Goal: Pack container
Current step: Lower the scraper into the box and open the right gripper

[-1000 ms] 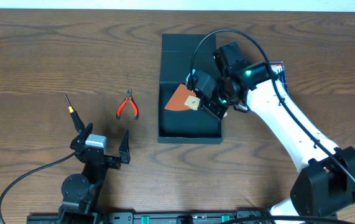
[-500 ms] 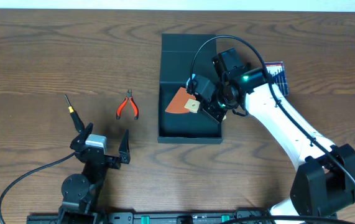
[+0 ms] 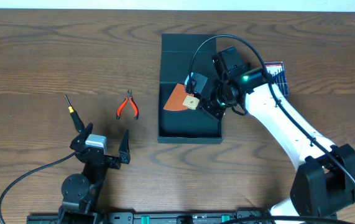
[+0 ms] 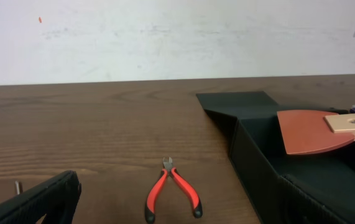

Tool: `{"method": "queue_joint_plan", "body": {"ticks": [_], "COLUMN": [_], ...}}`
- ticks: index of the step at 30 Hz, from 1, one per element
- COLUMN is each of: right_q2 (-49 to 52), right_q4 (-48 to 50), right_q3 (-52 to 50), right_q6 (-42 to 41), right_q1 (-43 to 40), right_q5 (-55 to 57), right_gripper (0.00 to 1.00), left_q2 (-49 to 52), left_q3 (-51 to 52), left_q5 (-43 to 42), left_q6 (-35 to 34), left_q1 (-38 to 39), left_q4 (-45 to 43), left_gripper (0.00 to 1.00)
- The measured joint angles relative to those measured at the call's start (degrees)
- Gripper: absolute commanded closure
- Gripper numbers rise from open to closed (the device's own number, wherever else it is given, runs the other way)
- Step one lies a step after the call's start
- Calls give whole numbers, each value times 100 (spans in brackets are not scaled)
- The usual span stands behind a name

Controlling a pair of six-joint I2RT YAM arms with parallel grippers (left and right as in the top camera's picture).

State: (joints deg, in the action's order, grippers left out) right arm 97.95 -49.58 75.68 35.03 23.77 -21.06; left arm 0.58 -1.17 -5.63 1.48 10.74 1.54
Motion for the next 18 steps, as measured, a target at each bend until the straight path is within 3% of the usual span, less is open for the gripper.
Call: {"method": "queue_joint_plan", "body": {"ticks": [15, 16, 18], "right_q2": [669, 695, 730], "right_q4": [85, 87, 103], "right_q3": [-2, -2, -2], "right_q6": [98, 109, 114], "right_q1": [7, 15, 48], "right_q5": [-136, -138, -151], "right_gripper": [95, 86, 59], "left_q2": [0, 0, 0], "left_q3": [2, 0, 2], "left_q5": [0, 0, 0], "left_q6": [0, 0, 0], "left_q1": [0, -2, -2], "left_q4": [0, 0, 0], "left_gripper": [1, 1, 1]}}
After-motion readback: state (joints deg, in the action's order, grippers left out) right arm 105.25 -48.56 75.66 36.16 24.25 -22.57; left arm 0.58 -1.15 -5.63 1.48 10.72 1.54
